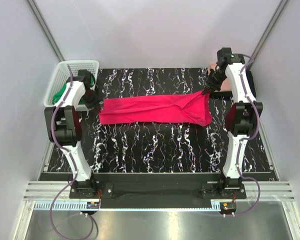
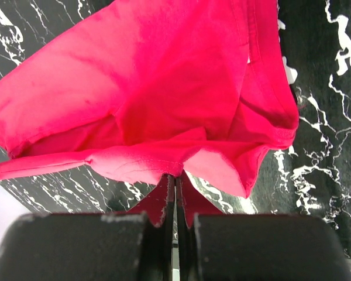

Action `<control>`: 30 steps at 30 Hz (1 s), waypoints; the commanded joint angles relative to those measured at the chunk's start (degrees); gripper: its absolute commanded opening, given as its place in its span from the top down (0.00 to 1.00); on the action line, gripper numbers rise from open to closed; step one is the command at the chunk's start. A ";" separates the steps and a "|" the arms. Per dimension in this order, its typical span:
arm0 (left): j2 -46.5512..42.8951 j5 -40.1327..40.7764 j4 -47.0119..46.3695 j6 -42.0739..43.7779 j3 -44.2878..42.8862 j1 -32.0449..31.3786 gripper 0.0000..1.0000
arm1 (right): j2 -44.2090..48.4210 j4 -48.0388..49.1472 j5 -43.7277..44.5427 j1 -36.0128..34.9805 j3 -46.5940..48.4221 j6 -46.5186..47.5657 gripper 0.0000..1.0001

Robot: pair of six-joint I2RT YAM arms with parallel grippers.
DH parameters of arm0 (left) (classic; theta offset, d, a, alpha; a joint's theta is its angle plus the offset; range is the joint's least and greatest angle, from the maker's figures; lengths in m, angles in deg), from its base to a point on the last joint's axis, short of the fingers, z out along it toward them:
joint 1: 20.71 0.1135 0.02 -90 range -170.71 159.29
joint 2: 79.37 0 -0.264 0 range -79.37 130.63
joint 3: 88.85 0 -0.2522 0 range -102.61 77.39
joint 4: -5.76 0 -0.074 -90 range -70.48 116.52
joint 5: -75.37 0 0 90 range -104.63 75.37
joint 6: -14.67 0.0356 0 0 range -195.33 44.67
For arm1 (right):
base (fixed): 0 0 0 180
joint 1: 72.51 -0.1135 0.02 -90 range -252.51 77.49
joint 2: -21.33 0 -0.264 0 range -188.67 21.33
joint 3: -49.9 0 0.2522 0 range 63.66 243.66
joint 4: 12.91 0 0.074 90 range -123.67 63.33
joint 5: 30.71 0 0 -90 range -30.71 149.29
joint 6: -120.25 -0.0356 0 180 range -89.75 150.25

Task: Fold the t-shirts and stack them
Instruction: Fold the tshirt

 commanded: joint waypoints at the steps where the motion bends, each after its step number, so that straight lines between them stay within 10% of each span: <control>1: 1.72 1.52 0.16 0.81 -3.92 0.25 1.00 | -1.16 -0.42 1.63 0.42 3.34 -0.10 1.00; 30: 9.98 0.20 0.51 2.48 -10.17 -1.07 1.00 | -4.94 -1.12 4.10 2.62 2.99 0.17 1.00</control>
